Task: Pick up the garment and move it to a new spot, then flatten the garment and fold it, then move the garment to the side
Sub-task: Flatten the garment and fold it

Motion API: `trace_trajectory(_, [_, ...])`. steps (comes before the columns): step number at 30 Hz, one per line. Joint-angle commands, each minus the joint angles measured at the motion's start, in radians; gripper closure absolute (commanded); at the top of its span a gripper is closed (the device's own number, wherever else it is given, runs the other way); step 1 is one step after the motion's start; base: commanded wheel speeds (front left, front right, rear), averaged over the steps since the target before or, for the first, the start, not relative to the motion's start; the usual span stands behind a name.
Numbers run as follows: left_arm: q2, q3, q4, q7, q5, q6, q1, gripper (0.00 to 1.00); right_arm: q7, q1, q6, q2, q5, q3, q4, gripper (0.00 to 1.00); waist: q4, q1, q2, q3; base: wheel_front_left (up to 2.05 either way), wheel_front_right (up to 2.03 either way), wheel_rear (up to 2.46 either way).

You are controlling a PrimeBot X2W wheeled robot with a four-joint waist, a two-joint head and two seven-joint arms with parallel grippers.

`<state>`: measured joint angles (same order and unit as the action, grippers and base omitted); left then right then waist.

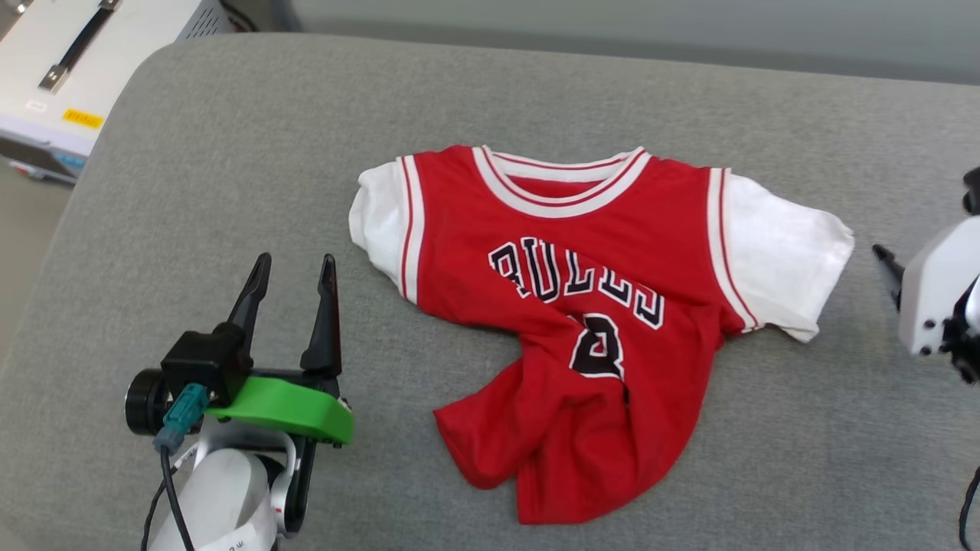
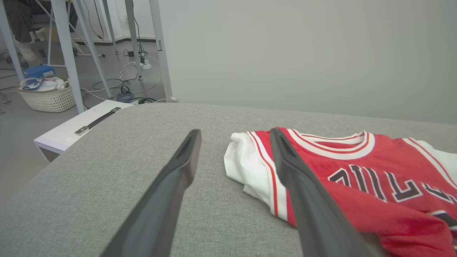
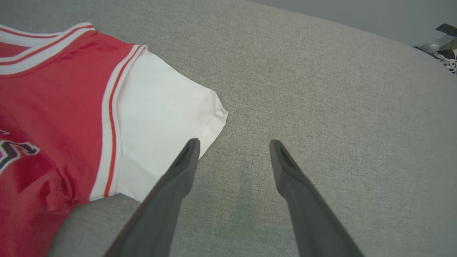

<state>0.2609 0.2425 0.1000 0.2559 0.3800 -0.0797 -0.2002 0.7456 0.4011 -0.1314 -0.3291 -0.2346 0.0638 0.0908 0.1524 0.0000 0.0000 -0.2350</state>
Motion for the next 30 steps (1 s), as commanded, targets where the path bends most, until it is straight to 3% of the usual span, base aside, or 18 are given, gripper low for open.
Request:
trace_trajectory(1, [-0.010,-0.005,0.000,0.006,-0.015,0.009,-0.028,0.00,0.028,0.045,0.001,-0.013,-0.016,-0.001,0.035,0.00,0.051,0.0000,0.0000,-0.050,0.00,0.00,0.00])
trace_trajectory(7, [-0.036,-0.035,-0.003,0.006,-0.028,0.033,-0.049,0.00,0.115,0.175,0.001,-0.030,-0.074,0.006,0.188,0.00,0.100,0.0000,0.0000,-0.105,0.00,0.00,0.00])
trace_trajectory(18, [-0.072,-0.070,-0.002,0.006,-0.070,0.067,-0.073,0.00,0.101,0.234,0.001,-0.065,-0.081,-0.064,0.371,0.00,0.139,0.0000,0.0000,-0.150,0.00,0.00,0.00])
trace_trajectory(19, [-0.076,-0.072,-0.001,0.006,-0.074,0.070,-0.075,0.00,0.099,0.230,0.001,-0.065,-0.086,-0.069,0.384,0.19,0.140,0.0000,0.0000,-0.151,0.00,0.00,0.00])
trace_trajectory(20, [-0.079,-0.074,0.001,0.006,-0.076,0.072,-0.075,0.00,0.099,0.228,0.001,-0.064,-0.091,-0.073,0.393,0.52,0.141,0.0000,0.0000,-0.151,0.00,0.00,0.00])
trace_trajectory(21, [-0.081,-0.076,0.003,0.006,-0.079,0.074,-0.076,0.00,0.100,0.225,0.001,-0.063,-0.098,-0.078,0.403,1.00,0.140,0.0000,0.0000,-0.150,0.00,0.00,0.00])
trace_trajectory(30, [-0.092,-0.113,-0.007,0.006,-0.097,0.098,-0.062,0.00,0.050,0.200,0.001,-0.090,-0.136,-0.077,0.431,1.00,0.110,0.0000,0.0000,-0.107,0.00,0.00,0.00])
